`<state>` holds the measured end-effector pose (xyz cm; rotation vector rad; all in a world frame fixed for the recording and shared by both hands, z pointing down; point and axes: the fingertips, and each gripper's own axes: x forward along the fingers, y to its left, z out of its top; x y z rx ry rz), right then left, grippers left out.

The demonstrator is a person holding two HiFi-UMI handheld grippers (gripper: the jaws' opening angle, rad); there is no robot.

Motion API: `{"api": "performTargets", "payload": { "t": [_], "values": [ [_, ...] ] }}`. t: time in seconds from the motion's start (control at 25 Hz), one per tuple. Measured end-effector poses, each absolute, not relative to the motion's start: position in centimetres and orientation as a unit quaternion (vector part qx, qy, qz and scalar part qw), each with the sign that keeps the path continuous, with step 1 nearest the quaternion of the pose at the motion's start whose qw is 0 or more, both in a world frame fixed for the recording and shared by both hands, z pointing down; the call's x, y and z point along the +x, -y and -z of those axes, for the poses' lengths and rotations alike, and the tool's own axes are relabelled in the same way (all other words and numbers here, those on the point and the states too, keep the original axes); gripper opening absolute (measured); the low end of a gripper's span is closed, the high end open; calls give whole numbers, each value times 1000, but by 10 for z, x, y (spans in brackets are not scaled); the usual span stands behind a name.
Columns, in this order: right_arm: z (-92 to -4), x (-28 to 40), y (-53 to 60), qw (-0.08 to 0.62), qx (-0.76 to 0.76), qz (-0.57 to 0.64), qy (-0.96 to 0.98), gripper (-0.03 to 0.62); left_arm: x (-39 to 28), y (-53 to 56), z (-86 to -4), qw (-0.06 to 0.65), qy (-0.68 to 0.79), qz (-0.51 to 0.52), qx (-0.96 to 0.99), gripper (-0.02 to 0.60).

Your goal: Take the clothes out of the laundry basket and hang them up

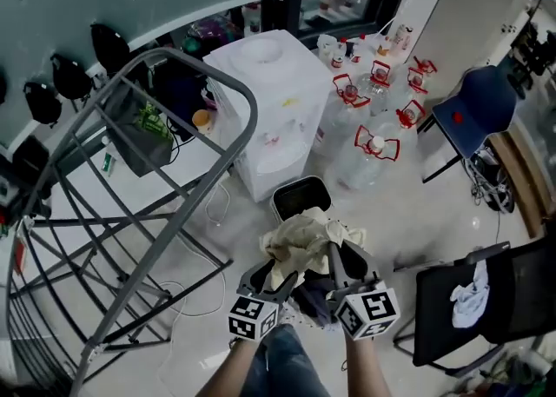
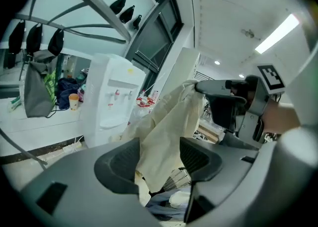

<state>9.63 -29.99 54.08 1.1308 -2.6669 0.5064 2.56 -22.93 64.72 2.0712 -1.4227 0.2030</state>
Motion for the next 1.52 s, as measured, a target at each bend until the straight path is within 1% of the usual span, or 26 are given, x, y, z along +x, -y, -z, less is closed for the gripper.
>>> {"api": "performTargets", "payload": {
  "t": [0.2,0.32,0.56,0.92,1.0,1.04,1.12,1.16,1.24,1.52],
  "values": [
    [-484,98,280,84,389,-156,904,34,31,215,-622,285,514,-87,804,268],
    [-447,98,270,56,390,-155,906,34,31,198,-610,281,508,-97,809,279],
    [-386,103,255,8,394,-141,908,34,46,170,-608,298,485,-110,815,293],
    [-303,106,227,-27,382,-105,918,35,89,203,-613,292,466,-108,828,298],
    [-298,109,224,-23,384,-88,919,35,92,212,-612,290,468,-107,828,294],
    [-297,110,223,-20,386,-82,919,35,92,214,-611,289,470,-105,827,248],
    [-297,113,219,-19,390,-77,917,35,92,215,-607,285,474,-103,827,109],
    [-296,115,218,-20,392,-77,917,35,92,214,-606,283,475,-102,827,58],
    [-294,118,216,-23,396,-76,915,35,93,213,-603,282,472,-99,830,34],
    [-290,146,217,-42,426,-73,901,35,79,204,-588,287,483,-70,824,26]
  ]
}}
